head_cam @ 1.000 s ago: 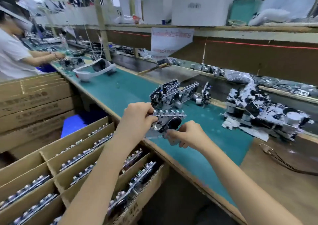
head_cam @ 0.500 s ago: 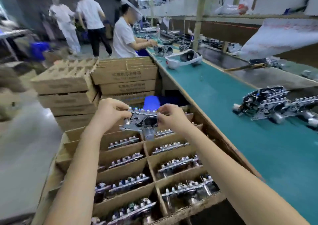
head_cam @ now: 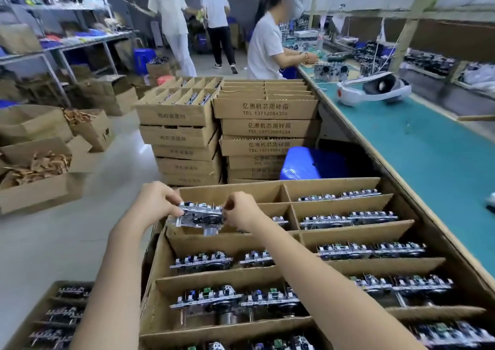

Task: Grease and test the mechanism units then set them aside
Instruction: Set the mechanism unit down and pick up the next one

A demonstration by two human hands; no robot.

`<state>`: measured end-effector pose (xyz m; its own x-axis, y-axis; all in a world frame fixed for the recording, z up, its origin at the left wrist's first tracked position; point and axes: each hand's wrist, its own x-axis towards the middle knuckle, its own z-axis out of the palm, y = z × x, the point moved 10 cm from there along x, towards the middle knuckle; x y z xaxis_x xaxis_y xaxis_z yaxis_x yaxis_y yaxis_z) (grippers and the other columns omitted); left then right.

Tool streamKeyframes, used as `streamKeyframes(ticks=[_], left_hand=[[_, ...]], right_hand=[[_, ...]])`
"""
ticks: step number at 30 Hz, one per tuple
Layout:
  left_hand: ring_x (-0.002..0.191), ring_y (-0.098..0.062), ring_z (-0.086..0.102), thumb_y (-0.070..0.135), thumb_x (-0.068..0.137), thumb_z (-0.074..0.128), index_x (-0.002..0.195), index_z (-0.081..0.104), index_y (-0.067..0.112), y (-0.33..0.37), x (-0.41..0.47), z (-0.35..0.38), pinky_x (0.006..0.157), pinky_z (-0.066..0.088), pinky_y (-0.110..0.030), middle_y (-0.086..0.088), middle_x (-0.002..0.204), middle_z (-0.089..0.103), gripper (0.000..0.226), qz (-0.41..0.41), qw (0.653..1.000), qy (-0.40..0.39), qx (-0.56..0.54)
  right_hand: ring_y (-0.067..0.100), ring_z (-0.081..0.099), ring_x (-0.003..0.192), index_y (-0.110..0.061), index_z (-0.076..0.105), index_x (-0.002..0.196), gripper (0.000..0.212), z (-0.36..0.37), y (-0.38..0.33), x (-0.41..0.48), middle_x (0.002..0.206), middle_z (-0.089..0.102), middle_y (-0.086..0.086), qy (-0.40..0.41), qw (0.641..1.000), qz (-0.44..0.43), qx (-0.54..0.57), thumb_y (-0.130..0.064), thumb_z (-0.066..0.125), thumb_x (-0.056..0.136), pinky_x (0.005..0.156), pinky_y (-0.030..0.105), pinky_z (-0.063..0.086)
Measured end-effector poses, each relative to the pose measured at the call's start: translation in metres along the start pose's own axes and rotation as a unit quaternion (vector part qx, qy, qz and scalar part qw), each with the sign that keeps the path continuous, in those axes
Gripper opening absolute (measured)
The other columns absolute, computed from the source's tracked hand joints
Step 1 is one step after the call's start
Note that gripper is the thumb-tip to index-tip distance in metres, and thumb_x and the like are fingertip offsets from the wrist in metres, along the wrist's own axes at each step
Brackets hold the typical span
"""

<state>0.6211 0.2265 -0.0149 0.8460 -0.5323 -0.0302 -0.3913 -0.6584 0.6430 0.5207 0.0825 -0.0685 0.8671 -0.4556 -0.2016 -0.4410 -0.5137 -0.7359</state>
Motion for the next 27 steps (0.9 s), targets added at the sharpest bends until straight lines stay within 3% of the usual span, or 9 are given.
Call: streamKeyframes(ticks=[4,8,11,14,18,21,27], left_hand=[[0.076,-0.012,0.059,-0.002,0.069,0.08,0.092,0.074,0.0,0.001,0.009,0.013,0.074,0.045,-0.02,-0.013,0.095,0.068,0.024,0.004,1.0,-0.021,0.006],[0.086,-0.021,0.062,0.001,0.07,0.08,0.094,0.074,0.001,0.002,0.019,0.022,0.086,0.047,-0.028,-0.018,0.106,0.065,0.025,-0.002,0.999,-0.047,0.022],[0.09,-0.019,0.059,0.001,0.073,0.078,0.098,0.073,0.001,0.001,0.019,0.04,0.082,0.042,-0.025,-0.015,0.108,0.066,0.025,-0.002,0.997,-0.073,0.039],[0.089,-0.019,0.057,0.0,0.075,0.076,0.098,0.073,0.001,-0.001,0.019,0.048,0.08,0.041,-0.024,-0.014,0.108,0.066,0.024,-0.004,0.995,-0.079,0.055],[0.085,-0.024,0.061,0.0,0.073,0.077,0.087,0.073,0.004,-0.017,0.022,0.042,0.08,0.048,-0.031,-0.015,0.104,0.067,0.015,-0.028,0.994,-0.072,0.075],[0.093,-0.027,0.061,0.0,0.073,0.078,0.078,0.069,0.009,-0.025,0.022,0.043,0.086,0.048,-0.035,-0.015,0.106,0.065,0.014,-0.035,0.991,-0.078,0.105],[0.091,-0.027,0.063,0.004,0.072,0.079,0.071,0.066,0.017,-0.024,0.025,0.045,0.084,0.051,-0.036,-0.011,0.102,0.067,0.018,-0.027,0.987,-0.072,0.14]], right_hand=[[0.03,0.06,0.096,0.001,0.059,0.102,0.016,0.003,0.007,0.003,0.105,0.062,0.017,0.003,0.999,0.015,-0.041,-0.004,0.054,0.088,0.075,0.029,0.05],[0.031,0.059,0.092,0.002,0.06,0.099,0.016,-0.006,0.008,0.006,0.101,0.062,0.017,0.026,0.997,0.018,-0.072,-0.003,0.052,0.085,0.07,0.03,0.047],[0.028,0.053,0.084,0.001,0.058,0.1,0.016,-0.013,0.011,0.007,0.101,0.06,0.016,0.033,0.995,0.02,-0.096,-0.007,0.052,0.087,0.07,0.028,0.043],[0.03,0.054,0.089,0.001,0.057,0.1,0.016,-0.014,0.008,0.008,0.105,0.058,0.017,0.029,0.993,0.01,-0.112,-0.007,0.052,0.087,0.071,0.03,0.042],[0.032,0.055,0.091,0.001,0.056,0.102,0.016,-0.005,-0.001,0.009,0.106,0.057,0.017,0.019,0.993,-0.006,-0.116,-0.007,0.052,0.089,0.072,0.032,0.044],[0.035,0.057,0.097,0.002,0.058,0.105,0.018,0.006,-0.002,0.011,0.108,0.058,0.019,0.008,0.991,-0.013,-0.131,-0.006,0.052,0.089,0.076,0.033,0.046],[0.033,0.058,0.09,0.001,0.059,0.101,0.016,0.013,0.006,0.011,0.103,0.06,0.018,0.009,0.99,-0.001,-0.142,-0.003,0.051,0.089,0.068,0.03,0.044]])
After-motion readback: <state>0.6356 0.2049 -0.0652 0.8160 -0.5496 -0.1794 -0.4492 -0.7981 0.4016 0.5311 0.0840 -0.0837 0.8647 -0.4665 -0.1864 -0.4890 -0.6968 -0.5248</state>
